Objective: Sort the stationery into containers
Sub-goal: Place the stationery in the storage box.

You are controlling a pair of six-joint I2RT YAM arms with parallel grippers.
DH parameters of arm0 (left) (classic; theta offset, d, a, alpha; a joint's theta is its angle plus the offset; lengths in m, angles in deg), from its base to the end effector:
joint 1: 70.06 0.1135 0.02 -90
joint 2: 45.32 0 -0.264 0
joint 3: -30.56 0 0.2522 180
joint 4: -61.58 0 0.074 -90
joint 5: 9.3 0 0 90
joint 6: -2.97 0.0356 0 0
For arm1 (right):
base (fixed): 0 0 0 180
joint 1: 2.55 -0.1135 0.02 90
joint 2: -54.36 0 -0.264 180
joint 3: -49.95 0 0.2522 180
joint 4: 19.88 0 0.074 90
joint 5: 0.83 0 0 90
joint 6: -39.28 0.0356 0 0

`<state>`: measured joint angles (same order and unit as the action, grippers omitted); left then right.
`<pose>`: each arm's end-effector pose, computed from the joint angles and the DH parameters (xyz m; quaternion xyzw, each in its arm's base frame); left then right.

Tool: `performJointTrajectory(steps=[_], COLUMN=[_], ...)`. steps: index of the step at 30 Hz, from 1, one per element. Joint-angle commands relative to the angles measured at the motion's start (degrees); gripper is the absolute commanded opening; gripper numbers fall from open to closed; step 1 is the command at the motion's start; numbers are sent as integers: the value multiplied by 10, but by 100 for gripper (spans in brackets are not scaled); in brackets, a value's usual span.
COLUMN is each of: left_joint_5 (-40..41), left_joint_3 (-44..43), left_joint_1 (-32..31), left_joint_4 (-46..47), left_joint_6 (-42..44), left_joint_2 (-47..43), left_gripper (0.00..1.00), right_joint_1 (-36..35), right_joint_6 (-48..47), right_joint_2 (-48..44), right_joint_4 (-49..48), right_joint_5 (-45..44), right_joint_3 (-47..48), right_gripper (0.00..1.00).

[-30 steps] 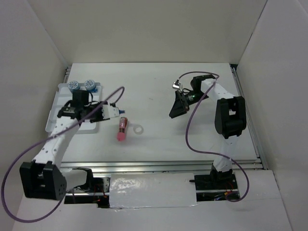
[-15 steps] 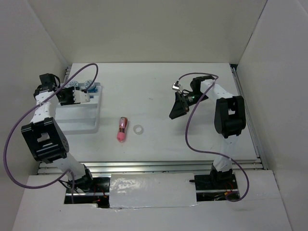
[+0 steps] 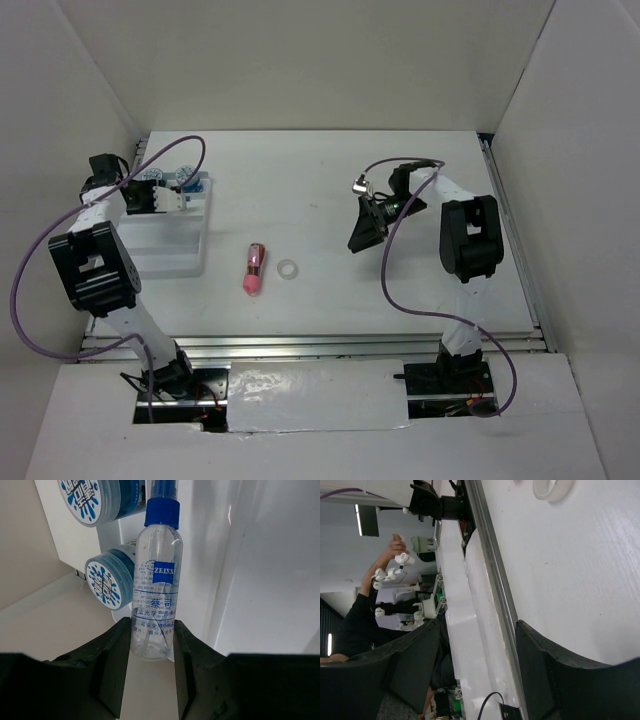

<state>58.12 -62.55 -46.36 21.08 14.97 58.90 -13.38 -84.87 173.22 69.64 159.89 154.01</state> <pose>0.3706 0.1477 0.2370 0.6346 0.6776 0.2025 0.3116 0.3571 0.1025 0.1972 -0.2429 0.7752 0.5829 0.0165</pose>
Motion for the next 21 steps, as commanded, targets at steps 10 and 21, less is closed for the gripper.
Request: performJointTrajectory(steps=[10,21], left_joint_5=[13,-27], left_joint_3=[5,-4], left_joint_1=[-21,-17], left_joint_4=[84,43], left_joint_6=[1,4], left_joint_2=[41,-10], left_gripper=[42,69], right_joint_1=[-9,-8], right_joint_6=[1,0], right_joint_2=[9,-12], right_joint_4=[69,68], right_joint_5=[6,2], right_joint_3=[12,-3], right_gripper=[68,68])
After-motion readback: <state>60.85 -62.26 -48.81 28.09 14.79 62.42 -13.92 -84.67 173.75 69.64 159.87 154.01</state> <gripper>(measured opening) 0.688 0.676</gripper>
